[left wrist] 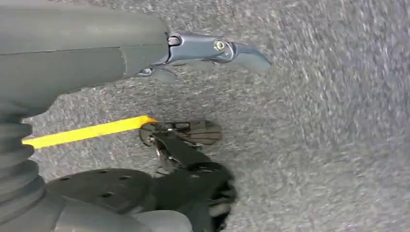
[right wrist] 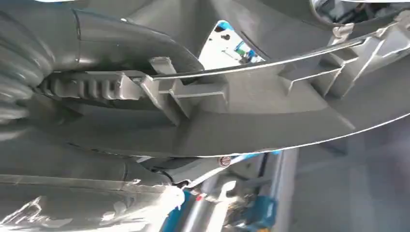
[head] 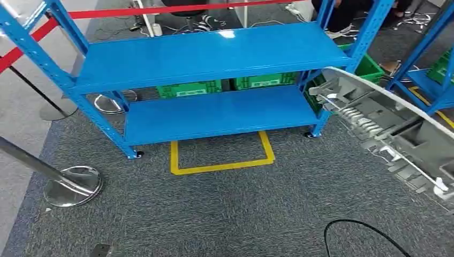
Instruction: Take the parts from the cabinet and place them on the table.
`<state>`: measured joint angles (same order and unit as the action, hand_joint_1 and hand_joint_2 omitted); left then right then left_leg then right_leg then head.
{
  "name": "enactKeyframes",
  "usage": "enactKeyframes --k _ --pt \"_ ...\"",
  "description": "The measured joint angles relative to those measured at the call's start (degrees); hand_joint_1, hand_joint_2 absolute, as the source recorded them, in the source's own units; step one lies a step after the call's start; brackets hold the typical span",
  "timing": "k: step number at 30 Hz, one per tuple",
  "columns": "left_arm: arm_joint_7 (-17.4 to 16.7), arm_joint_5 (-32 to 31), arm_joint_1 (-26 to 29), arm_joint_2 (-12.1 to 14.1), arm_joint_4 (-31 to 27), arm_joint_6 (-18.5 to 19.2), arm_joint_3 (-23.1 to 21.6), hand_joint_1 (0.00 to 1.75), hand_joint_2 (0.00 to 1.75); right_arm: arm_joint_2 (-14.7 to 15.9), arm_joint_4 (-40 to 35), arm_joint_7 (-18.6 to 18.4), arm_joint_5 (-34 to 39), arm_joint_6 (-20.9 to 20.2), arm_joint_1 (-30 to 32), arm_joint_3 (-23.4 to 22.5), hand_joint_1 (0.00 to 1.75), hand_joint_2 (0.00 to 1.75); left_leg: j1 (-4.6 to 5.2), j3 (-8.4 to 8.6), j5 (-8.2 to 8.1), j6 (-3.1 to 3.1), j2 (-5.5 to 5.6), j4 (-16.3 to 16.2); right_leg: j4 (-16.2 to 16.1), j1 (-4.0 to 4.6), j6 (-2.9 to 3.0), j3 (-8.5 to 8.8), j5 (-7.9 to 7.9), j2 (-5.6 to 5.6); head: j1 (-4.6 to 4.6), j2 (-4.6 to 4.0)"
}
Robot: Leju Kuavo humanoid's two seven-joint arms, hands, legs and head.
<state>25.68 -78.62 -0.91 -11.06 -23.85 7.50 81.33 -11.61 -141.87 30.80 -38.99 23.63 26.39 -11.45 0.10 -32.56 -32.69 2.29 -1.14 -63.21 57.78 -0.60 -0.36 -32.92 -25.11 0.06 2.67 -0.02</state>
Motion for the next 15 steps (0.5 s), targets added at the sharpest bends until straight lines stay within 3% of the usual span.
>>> enactKeyframes --k 1,2,3,4,6,7,8,10,12,13,14,15 --pt "-0.15 -0.22 0.02 -0.04 0.00 -0.30 0.00 0.00 1.75 0.00 0.00 0.00 0.30 -0.26 -0.01 -0.02 1.43 1.75 -0.03 -2.47 -2.32 0.04 0.37 -5.17 0.01 0.04 0.13 -0.28 0.11 0.77 0.02 0.00" --pt "-0.15 -0.22 0.09 -0.11 0.00 -0.61 0.00 0.00 1.75 0.00 0.00 0.02 0.33 -0.57 0.03 -0.02 1.43 1.75 -0.03 -4.47 -3.59 0.01 0.52 -9.26 0.03 0.09 0.09 -0.45 0.22 1.61 0.00 0.00" --pt "-0.24 -0.22 0.08 -0.17 0.00 -0.87 0.02 0.00 1.75 0.00 0.00 0.17 0.20 -0.81 0.04 -0.02 1.43 1.75 -0.02 -5.28 -3.28 -0.10 0.62 -10.58 0.04 0.11 0.09 -0.54 0.34 2.43 -0.02 0.00" --pt "-0.24 -0.22 0.01 -0.22 0.02 -0.90 0.02 0.00 1.75 0.00 0.00 0.35 0.04 -0.85 0.07 -0.02 1.43 1.75 -0.01 -4.82 -1.63 -0.25 0.70 -9.36 0.04 0.11 -0.01 -0.54 0.41 3.23 0.00 0.00" --pt "-0.26 -0.28 -0.19 -0.22 0.00 -0.94 0.02 0.00 1.75 -0.13 -0.20 0.88 -0.46 -0.70 0.11 0.00 1.43 1.75 -0.04 -0.80 4.11 -0.74 1.70 -0.68 0.04 0.07 -0.28 -0.49 0.59 4.96 0.00 0.00" --pt "-0.35 -0.30 -0.18 -0.22 0.00 -1.05 0.02 0.00 1.75 -0.22 -0.44 0.98 -0.68 -0.61 0.20 0.04 1.43 1.75 -0.12 1.27 6.11 -0.99 3.46 3.68 0.04 0.01 -0.44 -0.50 0.69 5.63 0.00 0.00" --pt "-0.39 -0.39 -0.18 -0.22 0.00 -1.05 0.09 0.00 1.75 -0.31 -0.68 1.09 -0.81 -0.48 0.19 0.13 1.43 1.75 -0.27 2.35 6.25 -1.36 6.37 6.29 0.33 0.30 -0.76 -0.81 0.77 6.22 -0.04 0.00" --pt "-0.57 -0.70 -0.35 -0.24 0.02 -0.72 0.11 0.00 1.75 -0.33 -1.07 1.18 -1.07 -0.24 0.43 0.50 1.43 1.75 -0.40 2.49 5.61 -1.29 5.64 7.28 0.29 0.01 -1.56 -1.77 1.21 7.61 -0.13 0.00" --pt "-0.55 -0.81 -0.39 -0.26 0.09 -0.63 0.11 0.00 1.75 -0.42 -1.51 1.16 -1.47 -0.11 0.96 0.57 1.43 1.75 -0.32 2.54 5.96 -1.92 4.50 7.54 -0.12 -0.17 -2.34 -2.27 1.64 8.80 -0.13 0.00" --pt "-0.55 -0.90 -0.48 -0.35 0.20 -0.61 0.11 0.00 1.75 -0.44 -1.71 1.14 -1.71 -0.09 1.21 0.57 1.43 1.75 -0.62 2.62 6.22 -2.29 3.49 7.89 0.60 -0.07 -2.39 -2.51 1.13 6.84 -0.04 0.00" --pt "-0.50 -1.00 -0.47 -0.20 0.22 -0.61 0.11 0.00 1.75 -0.44 -1.81 1.11 -1.80 0.07 1.18 0.59 1.43 1.75 -0.61 2.62 6.18 -2.57 2.96 7.90 2.68 0.20 -2.73 -3.48 -0.61 3.41 -0.62 0.00" --pt "-0.48 -1.16 -0.31 -0.17 0.22 -0.63 0.11 0.00 1.75 -0.44 -1.81 1.07 -1.90 0.09 1.01 0.74 1.43 1.75 -0.51 2.63 6.13 -2.78 2.11 7.88 6.99 0.17 -3.12 -5.41 -3.29 1.40 -0.88 0.00"
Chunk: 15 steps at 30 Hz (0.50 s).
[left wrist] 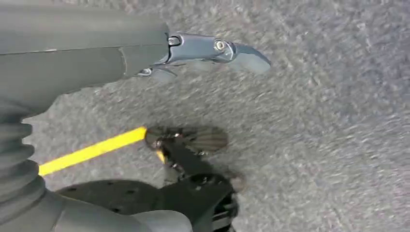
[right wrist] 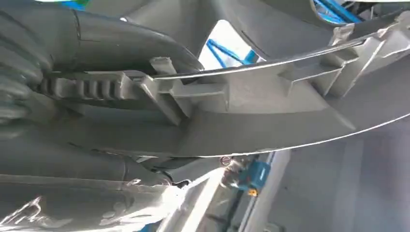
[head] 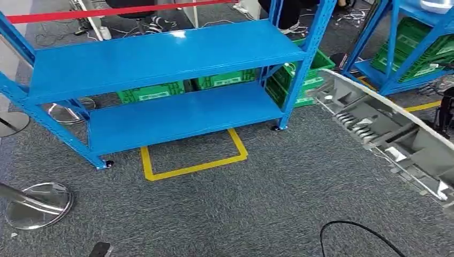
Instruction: Take the parts from the cabinet and place them on the table.
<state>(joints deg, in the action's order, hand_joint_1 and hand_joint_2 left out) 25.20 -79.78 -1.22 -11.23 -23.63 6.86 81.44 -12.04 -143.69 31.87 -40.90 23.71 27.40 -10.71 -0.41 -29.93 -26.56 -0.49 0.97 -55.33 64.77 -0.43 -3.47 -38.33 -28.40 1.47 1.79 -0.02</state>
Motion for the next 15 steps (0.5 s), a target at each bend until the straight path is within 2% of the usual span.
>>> enactKeyframes --k 1,2,3,4,5,6,7,8,9,12,13,14,15 --pt "0.00 -0.11 0.23 0.04 0.00 -0.02 0.00 0.00 1.75 0.00 0.00 -0.11 -0.02 0.09 0.03 0.09 1.43 1.75 0.11 0.02 -0.05 -0.07 -0.96 -0.01 5.27 -0.11 -0.19 -2.33 -2.53 -0.78 0.02 0.00" --pt "0.00 -0.13 0.36 0.11 0.00 -0.02 0.00 0.00 1.75 0.00 0.00 -0.22 -0.04 0.09 0.17 0.20 1.43 1.75 0.15 -0.01 -0.07 -0.10 -1.77 -0.04 9.57 -0.14 -0.35 -4.27 -4.22 -1.04 0.00 0.00" --pt "0.00 -0.15 0.45 0.13 0.02 -0.02 0.00 0.00 1.75 0.00 0.02 -0.22 -0.04 0.11 0.24 0.22 1.43 1.75 0.15 0.02 -0.07 -0.10 -2.59 -0.05 11.71 -0.16 -0.50 -5.12 -4.62 -1.09 0.00 0.00" --pt "0.00 -0.15 0.41 0.13 0.07 -0.02 0.00 0.00 1.75 0.00 0.02 -0.24 -0.04 0.11 0.28 0.22 1.43 1.75 0.15 0.10 -0.14 -0.10 -3.47 -0.05 10.94 -0.17 -0.55 -4.48 -3.67 -1.16 0.02 0.00" --pt "0.00 -0.15 0.31 0.13 0.15 -0.02 0.00 0.00 1.75 0.00 0.00 -0.22 -0.06 0.13 0.29 0.24 1.43 1.75 0.15 0.26 -0.24 0.05 -4.22 -0.05 7.23 -0.17 -0.49 -2.24 -1.53 -1.36 0.00 0.00" --pt "0.00 -0.15 0.24 0.13 0.20 -0.02 0.00 0.00 1.75 0.00 0.00 -0.22 -0.06 0.13 0.32 0.26 1.43 1.75 0.14 0.53 -0.40 0.26 -4.91 -0.05 1.66 -0.16 -0.35 1.03 0.92 -2.10 0.02 0.00" --pt "0.00 -0.15 0.22 0.13 0.26 0.00 0.00 0.00 1.75 0.00 -0.02 -0.22 -0.06 0.13 0.34 0.26 1.43 1.75 0.15 0.85 -0.60 0.51 -5.40 -0.07 -3.69 -0.12 -0.27 4.27 2.80 -3.90 -0.02 0.00" --pt "0.00 -0.15 0.25 0.20 0.26 -0.02 0.00 0.00 1.75 0.00 -0.02 -0.22 -0.06 0.13 0.26 0.26 1.43 1.75 0.62 1.07 -0.85 0.89 -5.87 -0.13 -6.53 0.34 -0.06 5.65 2.15 -6.76 -0.04 0.00" --pt "0.00 -0.24 0.28 0.24 0.28 -0.02 0.00 0.00 1.75 0.00 -0.04 -0.22 -0.04 0.18 0.28 0.26 1.43 1.75 0.86 1.02 -1.06 1.14 -6.18 -0.38 -6.59 0.15 0.79 5.97 2.73 -5.73 0.13 0.00" --pt "-0.85 -0.72 0.13 0.31 0.28 -0.07 0.00 0.00 1.75 0.00 -0.09 -0.41 0.07 0.26 0.41 0.26 1.43 1.75 0.81 1.23 -0.97 1.74 -7.97 -0.26 -6.34 0.38 1.88 5.02 2.88 -3.63 0.22 0.00" --pt "-0.89 -0.74 0.09 0.33 0.28 -0.07 0.00 0.00 1.75 0.00 -0.11 -0.40 0.07 0.26 0.47 0.24 1.43 1.75 0.63 1.10 -1.51 2.25 -7.46 -0.37 -6.64 -0.04 2.40 5.12 3.22 -2.99 0.26 0.00" --pt "-0.94 -0.74 0.04 0.42 0.28 -0.07 0.00 0.00 1.75 0.00 -0.20 -0.46 0.17 0.26 0.54 0.24 1.43 1.75 0.53 0.55 -2.88 2.52 -4.56 -1.78 -6.72 -0.10 2.61 5.00 3.34 -2.50 0.42 0.00" --pt "-0.94 -0.79 0.04 0.39 0.31 -0.07 0.00 0.00 1.75 -0.02 -0.20 -0.48 0.31 0.24 0.45 0.24 1.43 1.75 0.48 -1.15 -5.31 2.60 -2.55 -5.56 -6.72 -0.16 2.83 4.81 3.48 -1.92 0.51 0.00"
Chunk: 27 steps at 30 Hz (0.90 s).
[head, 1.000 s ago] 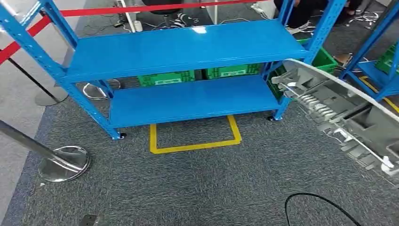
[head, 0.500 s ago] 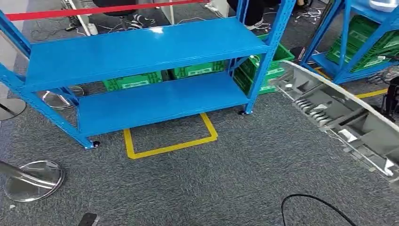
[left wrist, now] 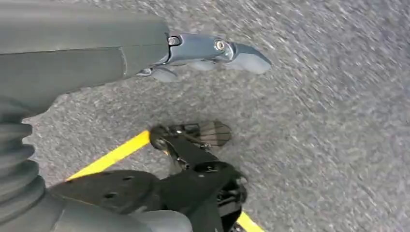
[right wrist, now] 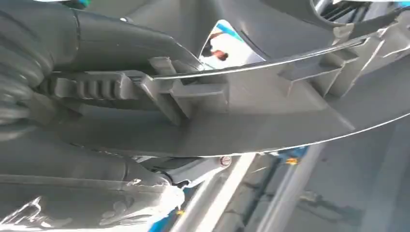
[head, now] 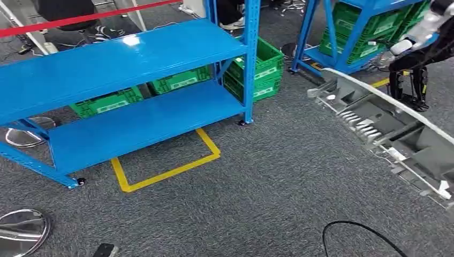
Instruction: Take the parts from the cabinet and place them on the table.
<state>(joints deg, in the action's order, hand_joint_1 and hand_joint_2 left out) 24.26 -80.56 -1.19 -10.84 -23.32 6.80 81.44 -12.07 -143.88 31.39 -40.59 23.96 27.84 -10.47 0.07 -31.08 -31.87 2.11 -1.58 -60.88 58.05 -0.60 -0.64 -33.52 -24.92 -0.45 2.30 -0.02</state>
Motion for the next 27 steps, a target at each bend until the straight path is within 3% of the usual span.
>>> enactKeyframes --k 2,3,4,5,6,7,8,9,10,15,17,18,19,20,21,22,24,25,26,27 --pt "0.00 -0.28 0.25 -0.02 0.02 0.00 0.04 0.00 1.75 -0.02 0.00 0.02 0.44 -0.11 -0.11 0.00 1.43 1.75 -0.06 -4.84 -4.39 0.09 1.10 -10.14 0.00 0.04 0.19 -0.31 0.13 1.51 0.02 0.00" --pt "0.00 -0.37 0.38 -0.02 0.02 -0.02 0.04 0.00 1.75 -0.02 0.02 0.04 0.48 -0.15 -0.09 0.00 1.43 1.75 -0.05 -6.46 -4.91 0.07 1.20 -13.18 0.01 0.06 0.22 -0.35 0.20 2.35 0.07 0.00" --pt "0.00 -0.46 0.43 0.00 0.00 -0.07 0.04 0.00 1.75 -0.02 0.02 0.09 0.52 -0.15 -0.08 -0.02 1.43 1.75 -0.06 -6.66 -3.87 0.03 1.24 -13.17 0.01 0.05 0.21 -0.32 0.23 3.15 0.02 0.00" --pt "0.04 -0.48 0.41 0.02 0.00 -0.13 0.04 0.00 1.75 -0.02 0.02 0.20 0.61 -0.15 -0.10 -0.04 1.43 1.75 -0.09 -5.85 -1.73 -0.04 1.29 -10.94 0.02 0.00 0.10 -0.31 0.30 3.99 0.04 0.00" --pt "0.11 -0.50 0.33 0.04 0.00 -0.15 0.04 0.00 1.75 -0.02 0.02 0.28 0.66 -0.17 -0.12 -0.04 1.43 1.75 -0.17 -3.94 1.17 -0.14 1.57 -6.53 0.02 -0.09 -0.06 -0.27 0.40 4.87 0.02 0.00" --pt "0.13 -0.52 0.28 0.07 0.00 -0.15 0.04 0.00 1.75 -0.02 0.02 0.35 0.66 -0.17 -0.11 -0.04 1.43 1.75 -0.35 -1.47 3.89 -0.18 2.77 -1.17 0.03 -0.18 -0.26 -0.25 0.50 5.69 0.04 0.00" --pt "0.15 -0.55 0.28 0.04 0.00 -0.15 0.04 0.00 1.75 -0.02 0.02 0.35 0.66 -0.20 -0.13 -0.04 1.43 1.75 -0.83 0.43 5.20 -0.11 6.30 2.89 0.04 -0.22 -0.57 -0.41 0.62 6.31 0.07 0.00" --pt "0.20 -0.55 0.27 0.00 0.00 -0.15 0.07 0.00 1.75 -0.02 0.02 0.35 0.65 -0.26 -0.29 -0.04 1.43 1.75 -1.24 1.09 4.59 -0.23 7.95 5.05 0.71 0.15 -0.93 -0.96 0.57 7.19 0.00 0.00" --pt "0.17 -0.59 0.28 0.00 0.00 -0.15 0.09 0.00 1.75 -0.02 0.00 0.44 0.66 -0.28 -0.28 -0.04 1.43 1.75 -0.98 0.78 4.55 -0.37 7.31 4.37 0.43 -0.09 -1.35 -1.30 0.91 7.74 -0.11 0.00" --pt "0.20 -0.63 0.26 0.00 0.02 -0.15 0.09 0.00 1.75 -0.02 0.00 0.44 0.66 -0.28 -0.27 -0.04 1.43 1.75 -0.94 0.76 4.56 -0.42 7.20 4.41 0.39 -0.12 -1.42 -1.38 0.94 7.87 -0.09 0.00" --pt "0.22 -0.63 0.20 0.00 0.02 -0.15 0.07 0.00 1.75 -0.02 0.00 0.44 0.68 -0.31 -0.07 -0.04 1.43 1.75 -0.62 0.74 4.71 -1.16 6.03 4.31 -0.13 -0.47 -2.31 -1.72 1.50 9.27 -0.02 0.00" --pt "0.26 -0.26 0.19 0.02 0.00 0.22 0.13 0.00 1.75 -0.02 0.00 0.33 1.00 -0.83 -0.42 -0.04 1.43 1.75 -0.80 0.79 5.14 -2.41 3.18 4.88 5.47 0.09 -2.97 -4.64 -2.43 2.90 -0.83 0.00" --pt "-0.07 0.81 0.28 0.02 0.00 0.72 0.68 0.00 1.75 -0.02 0.04 0.17 0.96 -1.33 -0.80 -0.04 1.43 1.75 -0.50 0.81 5.08 -2.56 1.58 4.86 13.46 -0.05 -3.16 -8.15 -6.30 1.26 -0.76 0.00" --pt "-0.22 1.09 0.27 0.02 0.00 1.01 1.05 0.00 1.75 -0.02 0.11 0.18 0.85 -1.46 -0.80 -0.04 1.43 1.75 -0.43 0.77 5.07 -2.57 0.66 4.85 17.25 -0.06 -3.21 -9.72 -7.66 0.91 -0.81 0.00" --pt "-0.24 1.07 0.23 0.00 0.00 1.09 1.35 0.00 1.75 -0.02 0.20 0.11 0.70 -1.51 -0.82 -0.04 1.43 1.75 -0.40 0.80 5.06 -2.56 -0.25 4.85 18.12 -0.06 -3.24 -9.94 -7.46 0.81 -0.79 0.00" --pt "-0.18 1.01 0.13 -0.02 0.00 1.11 1.38 0.00 1.75 -0.02 0.24 0.11 0.72 -1.49 -0.82 -0.04 1.43 1.75 -0.40 0.84 5.01 -2.57 -1.00 4.84 16.33 -0.05 -3.21 -8.67 -6.12 0.73 -0.83 0.00" --pt "0.24 0.68 0.02 -0.09 0.00 1.09 1.42 0.00 1.75 -0.02 0.24 0.13 0.87 -1.42 -0.82 -0.04 1.43 1.75 -0.40 1.17 4.79 -2.26 -2.22 4.84 6.50 -0.04 -2.97 -2.84 -1.85 -0.51 -0.83 0.00" --pt "0.37 0.66 0.01 -0.07 0.00 1.07 1.44 0.00 1.75 -0.02 0.24 0.15 1.09 -1.40 -0.82 -0.04 1.43 1.75 -0.25 1.50 4.60 -1.97 -2.63 4.79 1.78 0.06 -2.87 0.16 -0.55 -3.01 -0.83 0.00" --pt "0.44 0.61 0.09 -0.04 0.00 0.98 1.46 0.00 1.75 -0.02 0.26 0.20 1.35 -1.38 -0.96 -0.04 1.43 1.75 0.28 1.56 4.28 -1.52 -3.15 4.57 0.53 0.35 -2.26 1.00 -1.06 -4.40 -0.81 0.00" --pt "0.44 0.59 0.09 -0.02 0.00 0.98 1.46 0.00 1.75 -0.02 0.26 0.20 1.44 -1.35 -0.95 -0.04 1.43 1.75 0.23 1.66 4.34 -1.32 -3.47 4.59 0.61 0.39 -1.70 0.66 -0.91 -3.38 -0.48 0.00"
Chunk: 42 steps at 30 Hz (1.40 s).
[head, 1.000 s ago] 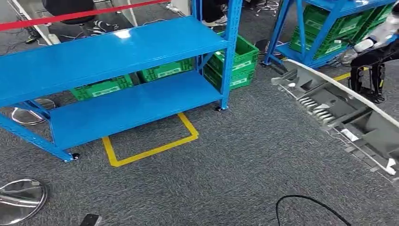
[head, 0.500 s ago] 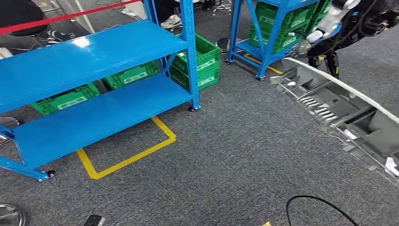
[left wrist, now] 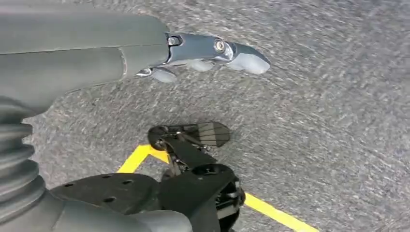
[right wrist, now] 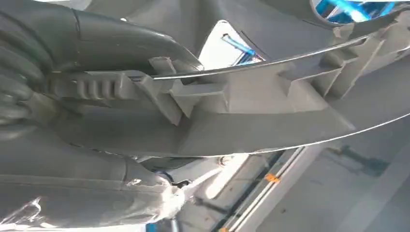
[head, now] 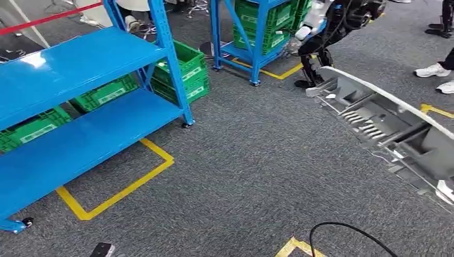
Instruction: Take the parts from the cabinet and place them on the table.
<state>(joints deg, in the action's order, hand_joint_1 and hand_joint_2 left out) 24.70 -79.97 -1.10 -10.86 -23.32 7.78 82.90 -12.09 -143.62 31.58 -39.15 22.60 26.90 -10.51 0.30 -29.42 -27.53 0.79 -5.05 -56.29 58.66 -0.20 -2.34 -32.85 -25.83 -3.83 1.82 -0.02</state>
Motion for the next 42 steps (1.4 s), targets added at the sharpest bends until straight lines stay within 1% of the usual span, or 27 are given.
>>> enactKeyframes --k 3,5,6,8,9,10,12,13,14,18,19,20,21,23,24,26,27,28,29,30,33,34,36,38,39,40,42 --pt "0.00 -0.07 -0.19 -0.04 0.00 -0.02 0.02 0.00 1.75 0.00 -0.02 0.00 0.11 0.04 0.10 -0.07 1.43 1.75 -0.16 0.21 -0.06 0.86 -1.80 0.20 -0.12 0.20 1.09 -0.67 0.29 1.87 -0.13 0.00" --pt "0.00 -0.09 -0.29 -0.02 0.00 -0.02 0.02 0.00 1.75 0.00 -0.07 0.02 0.20 0.09 0.06 -0.09 1.43 1.75 -0.42 -1.12 -2.97 1.41 2.57 -2.88 -0.41 -0.29 1.77 -0.74 0.75 2.97 0.13 0.00" --pt "-0.02 -0.13 -0.21 -0.11 0.00 -0.04 0.04 0.00 1.75 0.00 -0.07 0.07 0.28 0.11 -0.08 -0.09 1.43 1.75 -0.44 -3.14 -5.49 1.49 3.85 -7.40 -0.41 -0.32 1.94 -0.89 0.85 3.63 0.26 0.00" --pt "-0.37 -0.42 -0.03 -0.15 0.00 -0.11 0.09 0.00 1.75 0.00 -0.07 0.18 0.48 0.13 -0.12 -0.11 1.43 1.75 -0.45 -7.61 -9.00 1.58 4.61 -16.50 -0.40 -0.29 2.05 -1.14 0.93 5.15 0.26 0.00" --pt "-0.42 -0.41 0.03 -0.15 0.00 -0.11 0.11 0.00 1.75 0.00 -0.07 0.18 0.59 0.11 -0.09 -0.13 1.43 1.75 -0.45 -8.65 -8.90 1.57 4.72 -18.20 -0.39 -0.29 2.06 -1.17 0.99 5.91 0.26 0.00" --pt "-0.46 -0.46 0.01 -0.15 0.00 -0.11 0.13 0.00 1.75 0.00 -0.07 0.17 0.70 0.11 -0.10 -0.18 1.43 1.75 -0.46 -8.42 -7.40 1.55 4.77 -17.26 -0.39 -0.32 1.99 -1.15 1.05 6.76 0.24 0.00" --pt "-0.48 -0.48 -0.14 -0.09 0.00 -0.11 0.15 0.00 1.75 0.00 -0.07 0.44 1.14 0.07 -0.16 -0.26 1.43 1.75 -0.71 -4.81 -2.01 1.47 5.45 -9.10 -0.35 -0.51 1.68 -1.08 1.22 8.47 0.26 0.00" --pt "-0.50 -0.50 -0.15 -0.09 0.00 -0.11 0.18 0.00 1.75 0.00 -0.07 0.57 1.29 0.02 -0.17 -0.31 1.43 1.75 -1.07 -2.53 0.21 1.59 7.55 -4.27 -0.32 -0.62 1.40 -1.09 1.26 9.17 0.30 0.00" --pt "-0.50 -0.55 -0.16 -0.11 0.00 0.00 0.22 0.00 1.75 0.00 -0.07 0.65 1.35 0.00 -0.25 -0.35 1.43 1.75 -1.35 -1.41 0.57 1.64 10.26 -1.42 -0.04 -0.28 1.01 -1.35 1.30 9.82 0.30 0.00" --pt "-0.41 -0.72 -0.16 -0.13 0.00 0.04 0.31 0.00 1.75 0.00 -0.09 1.07 1.42 -0.11 -0.05 -0.50 1.43 1.75 -1.08 -0.93 0.15 0.15 8.33 -0.45 -0.48 -0.76 -0.52 -2.71 2.01 12.42 0.19 0.00" --pt "-0.35 -0.72 -0.29 -0.13 0.00 0.11 0.31 0.00 1.75 0.00 -0.09 1.14 1.44 -0.11 0.10 -0.50 1.43 1.75 -1.39 -0.88 0.44 -0.33 7.38 -0.08 0.10 -0.78 -0.60 -2.82 1.76 11.39 0.28 0.00" --pt "-0.35 -0.72 -0.36 -0.02 0.00 0.11 0.31 0.00 1.75 0.00 -0.09 1.20 1.49 -0.13 0.05 -0.55 1.43 1.75 -1.27 -0.85 0.48 -0.58 6.94 -0.07 1.88 -0.33 -0.74 -3.58 0.32 7.81 -0.27 0.00" --pt "-0.35 -0.74 -0.23 -0.04 0.00 0.07 0.37 0.00 1.75 0.00 -0.09 1.20 1.51 -0.26 -0.16 -0.55 1.43 1.75 -1.04 -0.85 0.40 -1.03 6.11 -0.08 6.03 -0.33 -1.03 -5.59 -2.42 5.58 -0.55 0.00" --pt "-0.42 -1.05 0.06 -0.04 -0.02 0.09 0.50 0.00 1.75 0.00 -0.07 1.20 1.53 -0.52 -0.17 -0.55 1.43 1.75 -0.75 -0.82 0.33 -1.13 4.48 -0.11 15.43 -0.45 -1.20 -9.85 -6.81 4.37 -0.53 0.00" --pt "-0.57 -1.11 0.12 -0.07 -0.02 0.11 0.55 0.00 1.75 0.00 -0.04 1.20 1.53 -0.70 -0.18 -0.59 1.43 1.75 -0.72 -0.81 0.28 -1.13 3.63 -0.14 17.82 -0.44 -1.24 -10.89 -7.37 4.28 -0.57 0.00" --pt "-0.72 -1.16 -0.05 -0.18 -0.02 0.15 0.83 0.00 1.75 0.00 -0.02 1.20 1.53 -0.96 -0.18 -0.83 1.43 1.75 -0.71 -0.59 0.07 -1.04 2.22 -0.15 14.73 -0.44 -1.21 -8.98 -4.83 4.14 -0.57 0.00" --pt "-0.90 -1.18 -0.16 -0.22 -0.02 0.15 0.96 0.00 1.75 0.00 -0.02 1.20 1.51 -1.01 -0.16 -0.87 1.43 1.75 -0.73 -0.28 -0.14 -0.86 1.49 -0.15 9.40 -0.45 -1.10 -5.92 -2.27 3.51 -0.55 0.00" --pt "-1.01 -1.22 -0.19 -0.26 -0.02 0.17 1.01 0.00 1.75 0.00 -0.02 1.20 1.51 -1.01 -0.19 -0.92 1.43 1.75 -0.74 0.10 -0.41 -0.60 0.95 -0.16 3.86 -0.43 -1.04 -2.69 -0.13 1.93 -0.57 0.00" --pt "-1.03 -1.22 -0.16 -0.20 -0.11 0.15 1.07 0.00 1.75 0.00 -0.02 1.20 1.51 -1.01 -0.32 -0.94 1.43 1.75 -0.51 0.38 -0.65 -0.24 0.53 -0.16 0.76 -0.03 -0.95 -1.10 -0.41 -1.19 -0.61 0.00" --pt "-1.05 -1.25 -0.18 -0.26 -0.11 0.17 1.14 0.00 1.75 0.00 0.00 1.20 1.51 -1.03 -0.41 -0.96 1.43 1.75 -0.19 0.34 -0.91 0.13 0.08 -0.27 0.72 0.03 -0.35 -0.81 -0.06 -0.14 -0.52 0.00" --pt "-1.16 -1.33 -0.20 -0.18 -0.20 0.22 1.34 0.00 1.75 -0.11 0.00 1.20 1.44 -1.09 -0.44 -1.14 1.43 1.75 -0.28 0.61 -0.92 0.52 -1.53 -0.18 0.76 0.22 0.50 -1.60 0.17 1.83 -0.42 0.00" --pt "-1.18 -1.40 -0.27 -0.24 -0.20 0.28 1.33 0.00 1.75 -0.13 -0.04 1.18 1.44 -1.11 -0.42 -1.16 1.43 1.75 -0.42 0.52 -1.37 1.05 -1.51 -0.25 0.48 0.03 0.96 -1.45 0.45 2.57 -0.37 0.00" --pt "-1.11 -0.87 -0.51 -0.26 -0.20 0.96 1.57 0.00 1.75 -0.17 -0.11 1.11 1.44 -1.20 -0.58 -1.36 1.43 1.75 -0.56 -1.37 -4.56 1.27 3.10 -4.63 0.42 -0.22 1.39 -1.54 0.56 3.54 -0.18 0.00" --pt "-1.05 0.15 -0.50 -0.44 -0.20 1.64 2.12 0.00 1.75 -0.28 -0.11 1.09 1.42 -1.25 -0.71 -1.46 1.43 1.75 -0.58 -6.26 -8.57 1.20 4.35 -14.19 0.42 -0.21 1.68 -1.74 0.65 4.85 -0.05 0.00" --pt "-1.05 0.41 -0.45 -0.50 -0.20 1.81 2.58 0.00 1.75 -0.28 -0.11 1.09 1.40 -1.29 -0.69 -1.53 1.43 1.75 -0.57 -8.35 -9.32 1.14 4.54 -17.79 0.43 -0.19 1.76 -1.80 0.69 5.72 -0.02 0.00" --pt "-1.05 0.61 -0.40 -0.50 -0.20 1.95 2.82 0.00 1.75 -0.28 -0.11 1.05 1.40 -1.29 -0.67 -1.60 1.43 1.75 -0.58 -8.95 -8.58 1.06 4.62 -18.28 0.43 -0.21 1.80 -1.80 0.73 6.56 -0.05 0.00" --pt "-1.03 0.66 -0.51 -0.50 -0.20 2.03 2.89 0.00 1.75 -0.31 -0.11 1.05 1.38 -1.29 -0.65 -1.70 1.43 1.75 -0.68 -6.98 -3.98 0.92 5.01 -12.94 0.44 -0.36 1.59 -1.77 0.86 8.32 -0.04 0.00"
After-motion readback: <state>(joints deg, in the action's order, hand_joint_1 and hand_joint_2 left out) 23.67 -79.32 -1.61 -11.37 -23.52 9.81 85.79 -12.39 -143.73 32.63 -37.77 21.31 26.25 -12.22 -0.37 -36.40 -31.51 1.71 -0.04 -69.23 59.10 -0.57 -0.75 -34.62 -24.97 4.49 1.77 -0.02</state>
